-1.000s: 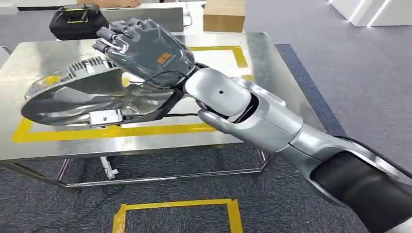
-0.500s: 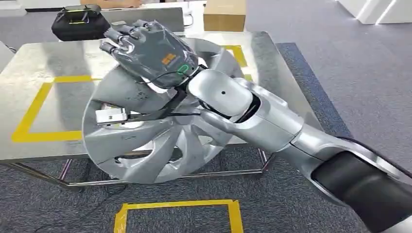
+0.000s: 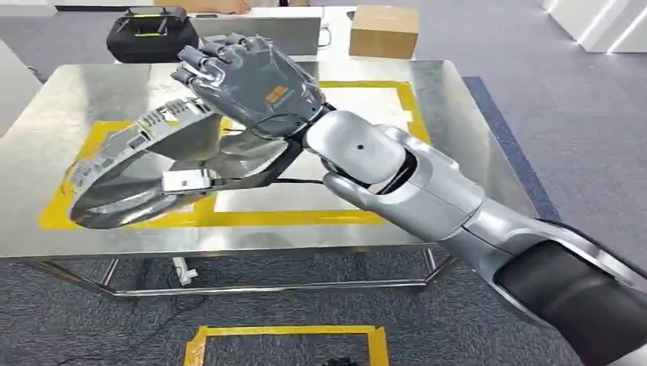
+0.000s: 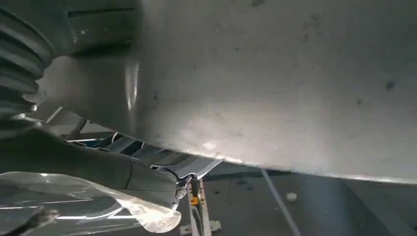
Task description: Take the parts from the cabinet and place them on the table.
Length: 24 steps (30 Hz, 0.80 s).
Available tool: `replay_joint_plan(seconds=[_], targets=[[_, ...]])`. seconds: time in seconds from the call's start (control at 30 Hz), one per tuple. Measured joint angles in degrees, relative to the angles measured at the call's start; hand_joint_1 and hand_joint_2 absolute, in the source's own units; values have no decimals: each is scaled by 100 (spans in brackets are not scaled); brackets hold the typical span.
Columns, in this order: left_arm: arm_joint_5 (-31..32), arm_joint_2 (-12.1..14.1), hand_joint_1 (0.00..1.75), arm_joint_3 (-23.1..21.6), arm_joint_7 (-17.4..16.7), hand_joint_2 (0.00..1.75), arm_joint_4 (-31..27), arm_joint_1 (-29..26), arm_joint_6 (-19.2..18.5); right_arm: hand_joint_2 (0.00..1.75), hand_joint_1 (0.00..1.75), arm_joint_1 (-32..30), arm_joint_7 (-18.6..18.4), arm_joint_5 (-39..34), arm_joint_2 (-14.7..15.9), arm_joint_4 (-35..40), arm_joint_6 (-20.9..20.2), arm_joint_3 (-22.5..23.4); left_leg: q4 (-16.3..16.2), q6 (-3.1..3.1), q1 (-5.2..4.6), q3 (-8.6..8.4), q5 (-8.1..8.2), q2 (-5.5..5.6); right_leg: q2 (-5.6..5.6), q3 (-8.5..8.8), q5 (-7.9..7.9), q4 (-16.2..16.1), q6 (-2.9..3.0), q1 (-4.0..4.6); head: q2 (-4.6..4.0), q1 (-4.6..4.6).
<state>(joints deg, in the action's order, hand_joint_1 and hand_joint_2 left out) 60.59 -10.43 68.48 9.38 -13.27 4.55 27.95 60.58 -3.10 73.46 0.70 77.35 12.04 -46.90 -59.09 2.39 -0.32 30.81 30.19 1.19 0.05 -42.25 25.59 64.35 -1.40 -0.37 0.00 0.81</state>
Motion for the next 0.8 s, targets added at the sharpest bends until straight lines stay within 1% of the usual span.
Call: replay_joint_plan(seconds=[0.03, 0.07, 0.1, 0.13, 0.17, 0.2, 0.23, 0.27, 0.3, 0.33, 0.37, 0.4, 0.43, 0.47, 0.5, 0.53, 0.57, 0.6, 0.63, 0.67, 0.7, 0.73, 0.77, 0.8], targets=[[0, -11, 0, 0, 0, 175, 0, -10, -4, 175, 175, 7, 0, 0, 18, -2, -2, 2, 8, -10, 4, -4, 67, 6, 6, 78, -418, -410, 62, 29, 0, -2], [0, -13, 0, 0, 0, 175, 0, 7, -9, 175, 175, 17, -7, -2, 42, -2, 9, 2, 7, -57, -9, -66, 112, 35, -2, 143, -156, -496, 63, 44, 0, -33], [2, -13, 0, -2, -2, 175, 0, 22, -9, 175, 175, 21, 0, -2, 35, 9, -2, 0, 49, -104, 14, -80, 147, 22, 15, 234, -168, -485, 62, 69, 0, -18], [7, -18, 0, -2, -2, 175, 0, 23, -7, 175, 175, 15, 9, 0, 22, 26, -2, 0, 25, -125, 19, -159, 134, 20, 19, 254, -187, -533, 90, 77, 0, -11], [13, -28, 0, -7, 0, 175, 0, 20, 4, 175, 175, 20, -2, -2, 39, 28, -4, 20, 28, -156, 17, -193, 104, 23, 9, 341, -165, -551, 135, 77, 0, -2], [20, -13, 0, -7, -2, 175, 0, 20, 13, 175, 175, 19, -2, 0, 39, 37, -2, 37, -72, -168, 15, -149, 106, 7, -13, 458, -160, -605, 142, 29, 0, -7], [33, -17, 0, -7, -2, 175, 0, 23, 26, 175, 175, 23, -2, 0, 39, 37, -2, 39, -361, -226, 17, -12, 25, -26, -18, 530, -133, -642, 164, 16, 0, -28], [42, -17, 0, -7, -2, 175, 0, 31, 31, 175, 175, 34, -2, -2, 39, 37, -4, 37, -731, -265, 34, 216, 44, -36, -23, 577, -92, -652, 179, 6, 0, -50], [52, -17, 0, -7, 2, 175, 0, 32, 35, 175, 175, 20, 2, 0, 39, 35, -13, 31, -1128, -308, 60, 492, 188, -40, -23, 628, -32, -655, 170, 1, 0, -44], [55, -17, 0, -7, 15, 175, 0, 30, 35, 175, 175, -12, 9, 0, 39, 31, -22, 28, -1437, -337, 84, 735, 429, -45, -23, 690, 26, -654, 171, -2, 0, -41], [55, -15, 0, -7, 39, 175, 0, 17, 35, 175, 175, -45, 9, 0, 39, 17, -28, 26, -1584, -363, 104, 906, 628, -49, -22, 759, 80, -654, 169, -10, 0, -44], [50, -13, 0, -7, 63, 175, 0, 7, 31, 175, 175, -65, 9, -2, 39, 4, -44, 26, -1556, -386, 117, 998, 679, -51, -17, 831, 134, -654, 167, -19, 0, -42], [39, -7, 0, -7, 83, 175, 0, -1, 28, 175, 175, -75, 7, -4, 39, -13, -59, 26, -1360, -398, 132, 1015, 571, -53, -13, 916, 197, -653, 159, -34, 0, -44], [39, 6, 0, -7, 96, 175, 0, -2, 26, 175, 175, -73, 2, -11, 39, -30, -74, 26, -993, -405, 144, 966, 274, -63, -11, 999, 262, -652, 141, -50, 0, -48], [35, 13, 0, -7, 107, 175, 0, -3, 24, 175, 175, -72, -6, -28, 39, -46, -92, 28, -518, -417, 153, 884, -192, -86, -11, 1080, 323, -651, 111, -71, 0, -41], [20, 9, 0, -7, 118, 175, 2, -20, 22, 175, 175, -71, -7, -42, 44, -72, -125, 28, -70, -410, 161, 852, -775, -137, -8, 1101, 379, -654, 66, -65, 0, -55], [0, 11, 0, -9, 137, 175, 2, -11, 15, 175, 175, -75, -9, -65, 50, -124, -172, 26, 3, -373, 129, 896, -690, -144, 12, 1126, 413, -601, 32, -60, 0, -91], [-11, 17, 0, -9, 151, 175, 4, -11, 13, 175, 175, -62, -2, -94, 52, -144, -217, 26, -22, -299, 113, 858, -736, -125, 17, 1082, 435, -631, -12, -45, 0, -59], [-20, 13, 0, -7, 160, 175, 4, -14, 13, 175, 175, -88, 9, -103, 57, -164, -256, 28, -35, -261, 103, 871, -751, -108, 1, 1092, 461, -657, -56, -58, 0, -52], [-33, 11, 0, -4, 162, 175, 4, -17, 13, 175, 175, -84, 9, -111, 61, -181, -269, 37, -41, -236, 90, 878, -739, -97, -2, 1112, 465, -680, -93, -64, 0, -42], [-33, 15, 0, -4, 162, 175, 4, -12, 13, 175, 175, -52, 9, -127, 61, -195, -291, 39, -6, -211, 115, 856, -736, -97, 0, 1130, 501, -681, -140, -68, 0, -31], [-33, 17, 0, -4, 164, 175, 4, -4, 15, 175, 175, -32, 9, -142, 63, -212, -328, 52, 24, -174, 133, 817, -730, -95, -3, 1048, 605, -576, -150, -74, 0, -31], [-28, 17, 0, -4, 170, 175, 4, 12, 13, 175, 175, 5, 11, -159, 63, -265, -360, 52, 26, -141, 133, 806, -710, -95, 4, 885, 758, -265, -143, -70, 0, 8], [-24, 11, 0, -4, 170, 175, 4, 26, 13, 175, 175, 21, 13, -164, 63, -317, -394, 48, 25, -123, 130, 805, -698, -93, 8, 638, 950, 191, -132, -62, 0, 31]])
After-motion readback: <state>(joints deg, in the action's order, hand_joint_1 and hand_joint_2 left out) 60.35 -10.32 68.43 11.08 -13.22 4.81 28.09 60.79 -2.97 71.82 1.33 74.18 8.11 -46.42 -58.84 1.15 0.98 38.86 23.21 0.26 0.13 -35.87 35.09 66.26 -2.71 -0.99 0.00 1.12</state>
